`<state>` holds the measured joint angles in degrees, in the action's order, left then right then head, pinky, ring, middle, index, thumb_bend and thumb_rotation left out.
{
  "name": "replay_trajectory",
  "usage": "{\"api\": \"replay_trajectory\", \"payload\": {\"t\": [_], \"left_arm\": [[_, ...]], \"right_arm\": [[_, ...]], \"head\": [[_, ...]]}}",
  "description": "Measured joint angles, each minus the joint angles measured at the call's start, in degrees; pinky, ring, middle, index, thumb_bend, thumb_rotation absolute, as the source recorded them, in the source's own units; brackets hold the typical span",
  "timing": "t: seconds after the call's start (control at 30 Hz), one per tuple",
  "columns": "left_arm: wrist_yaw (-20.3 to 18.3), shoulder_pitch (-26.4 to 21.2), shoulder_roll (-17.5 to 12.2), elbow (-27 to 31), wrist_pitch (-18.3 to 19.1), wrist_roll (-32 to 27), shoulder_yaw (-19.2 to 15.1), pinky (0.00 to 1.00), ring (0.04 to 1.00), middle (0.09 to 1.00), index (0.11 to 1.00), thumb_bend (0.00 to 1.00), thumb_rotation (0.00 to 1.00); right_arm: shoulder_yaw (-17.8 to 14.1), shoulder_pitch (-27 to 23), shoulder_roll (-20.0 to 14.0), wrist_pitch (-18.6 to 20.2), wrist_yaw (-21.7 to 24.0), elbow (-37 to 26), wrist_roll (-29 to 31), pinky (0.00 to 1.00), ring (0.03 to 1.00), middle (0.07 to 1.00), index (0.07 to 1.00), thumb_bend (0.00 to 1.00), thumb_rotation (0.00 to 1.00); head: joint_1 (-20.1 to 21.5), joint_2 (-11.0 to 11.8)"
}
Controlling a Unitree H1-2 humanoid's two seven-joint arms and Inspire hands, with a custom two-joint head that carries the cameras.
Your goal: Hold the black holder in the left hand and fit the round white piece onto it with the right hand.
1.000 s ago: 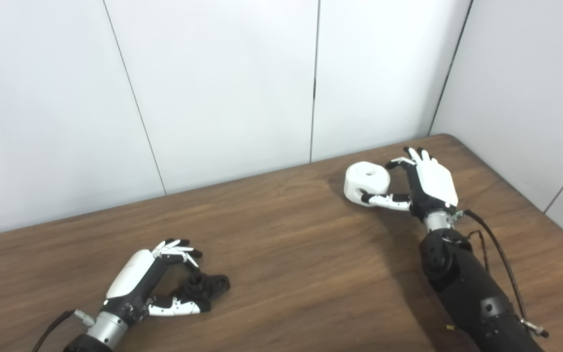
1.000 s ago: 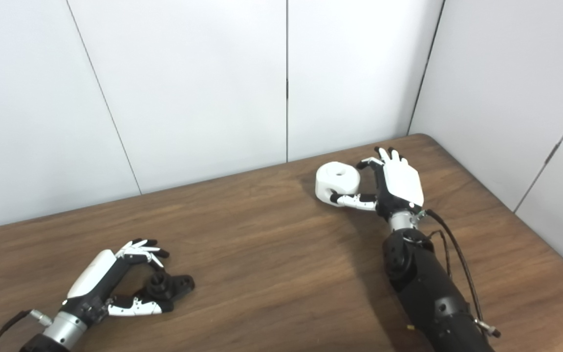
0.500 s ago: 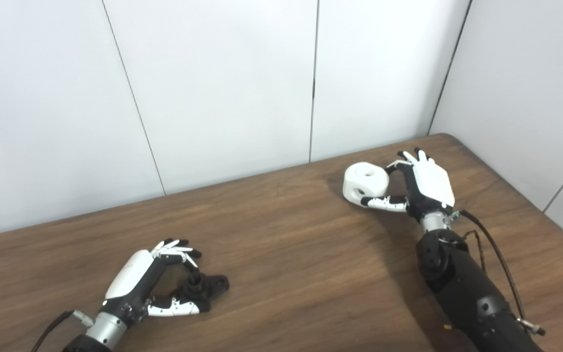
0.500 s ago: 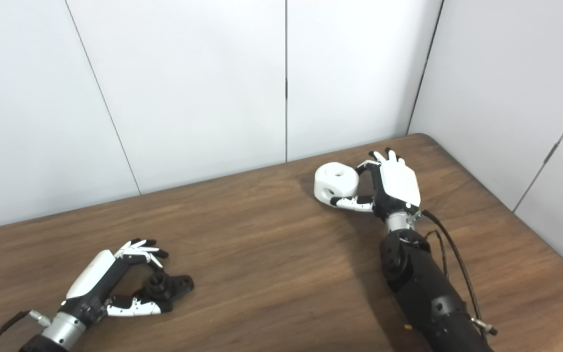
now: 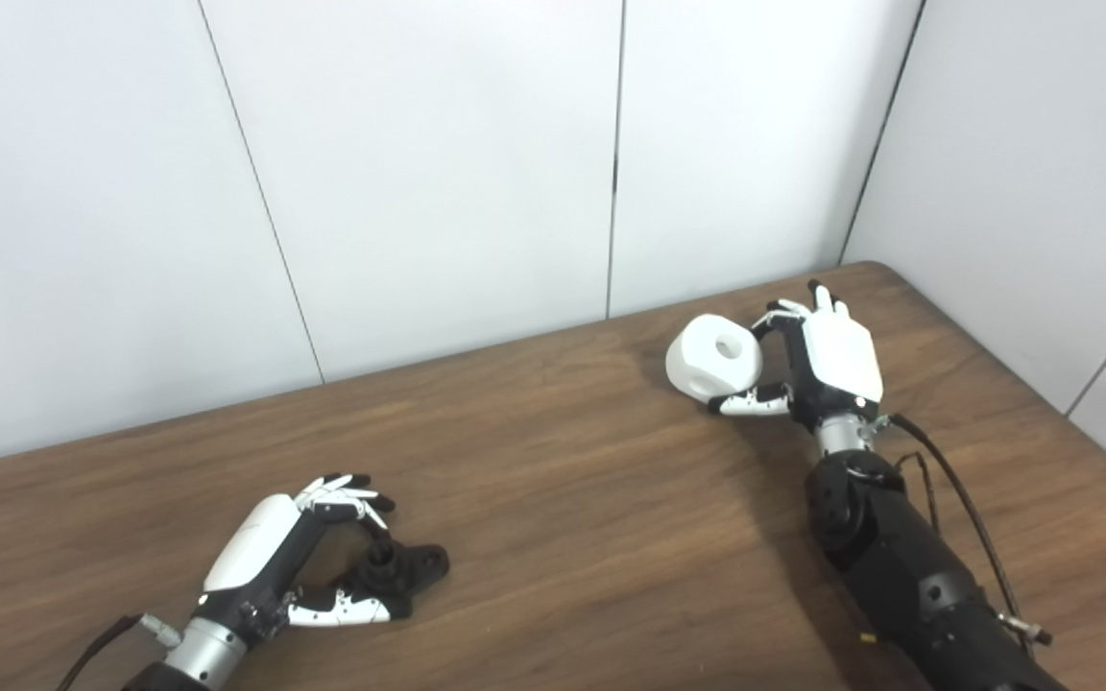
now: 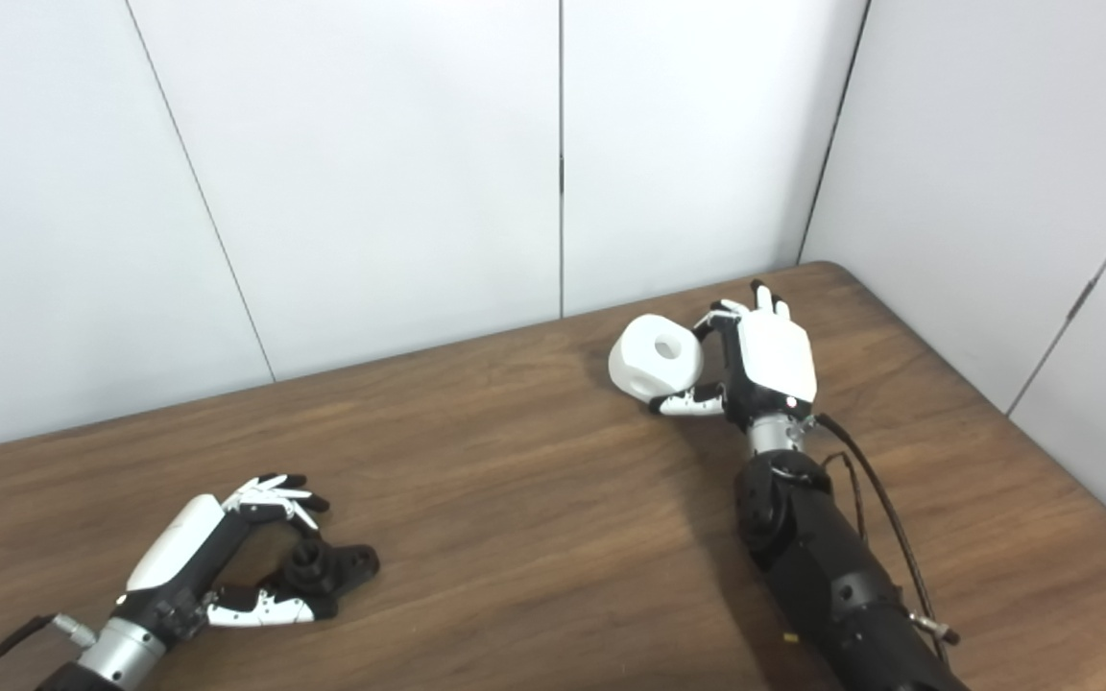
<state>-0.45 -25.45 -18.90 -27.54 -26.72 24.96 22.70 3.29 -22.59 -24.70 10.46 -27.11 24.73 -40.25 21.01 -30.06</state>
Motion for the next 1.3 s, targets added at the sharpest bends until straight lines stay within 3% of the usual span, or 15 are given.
{"api": "replay_trajectory", "payload": {"t": [0.93,1.3], "left_arm": [[0.28,0.07,-0.13,-0.07,0.00,0.30,0.03,0.99,0.911,0.753,0.482,0.52,0.05],[0.33,-0.05,-0.13,-0.39,0.00,0.20,0.20,1.00,0.918,0.754,0.482,0.52,0.05]], "right_arm": [[0.56,1.27,0.09,-0.06,2.97,-4.22,2.44,1.00,0.996,0.824,0.486,0.52,0.15],[1.05,1.37,0.26,-1.85,4.57,-6.43,3.22,1.00,0.998,0.819,0.485,0.52,0.15]], "head": [[-0.35,-0.26],[-0.70,-0.35]]}}
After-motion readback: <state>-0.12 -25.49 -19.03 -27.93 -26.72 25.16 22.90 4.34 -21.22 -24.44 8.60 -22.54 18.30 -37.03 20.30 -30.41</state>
